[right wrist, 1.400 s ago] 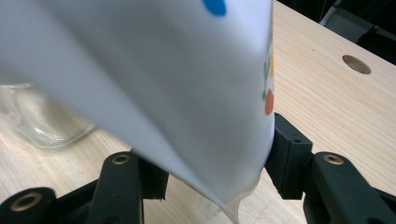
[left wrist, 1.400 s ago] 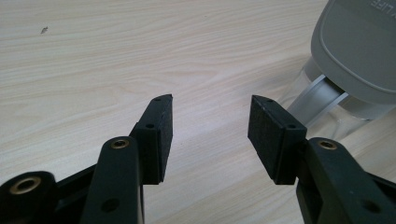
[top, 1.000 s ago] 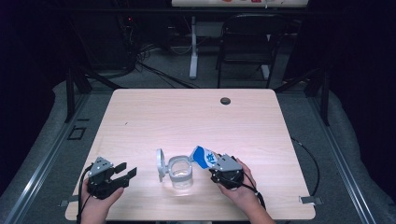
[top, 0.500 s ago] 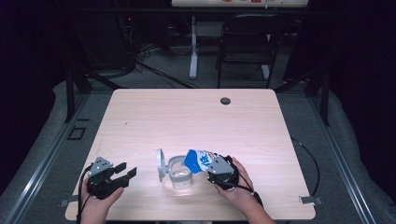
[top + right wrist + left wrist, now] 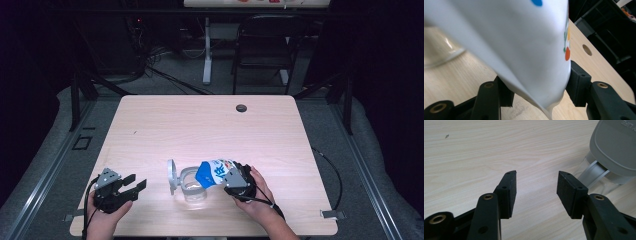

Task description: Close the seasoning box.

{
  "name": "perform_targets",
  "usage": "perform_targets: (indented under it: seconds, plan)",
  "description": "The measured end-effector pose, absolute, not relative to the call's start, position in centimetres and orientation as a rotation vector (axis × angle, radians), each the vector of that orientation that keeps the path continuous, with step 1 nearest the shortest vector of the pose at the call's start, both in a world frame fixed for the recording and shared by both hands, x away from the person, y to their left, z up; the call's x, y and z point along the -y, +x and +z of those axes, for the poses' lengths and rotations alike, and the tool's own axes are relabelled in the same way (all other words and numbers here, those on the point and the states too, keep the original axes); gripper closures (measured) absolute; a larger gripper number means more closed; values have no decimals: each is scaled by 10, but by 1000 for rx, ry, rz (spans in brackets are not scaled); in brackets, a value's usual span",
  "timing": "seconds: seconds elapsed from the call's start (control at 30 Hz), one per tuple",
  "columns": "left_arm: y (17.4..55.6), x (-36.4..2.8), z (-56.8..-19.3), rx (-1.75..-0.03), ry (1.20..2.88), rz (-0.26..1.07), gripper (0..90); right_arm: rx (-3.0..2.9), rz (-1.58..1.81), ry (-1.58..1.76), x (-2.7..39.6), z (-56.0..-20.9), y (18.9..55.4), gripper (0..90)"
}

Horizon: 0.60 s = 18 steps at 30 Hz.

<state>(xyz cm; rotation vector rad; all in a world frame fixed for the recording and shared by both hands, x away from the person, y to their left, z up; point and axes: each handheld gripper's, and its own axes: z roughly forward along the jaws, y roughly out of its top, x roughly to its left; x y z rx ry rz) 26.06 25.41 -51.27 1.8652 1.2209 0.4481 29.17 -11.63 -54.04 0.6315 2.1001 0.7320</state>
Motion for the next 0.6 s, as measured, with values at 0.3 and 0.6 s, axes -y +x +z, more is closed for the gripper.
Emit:
perform_targets:
  seconds: [0.3, 0.6]
  plan:
    - [261, -254, -513, -1223, 1864, 447, 509, -2102, 666, 612, 117, -543, 295, 481]
    - [261, -256, -513, -1228, 1873, 440, 509, -2092, 605, 591, 120, -546, 299, 481]
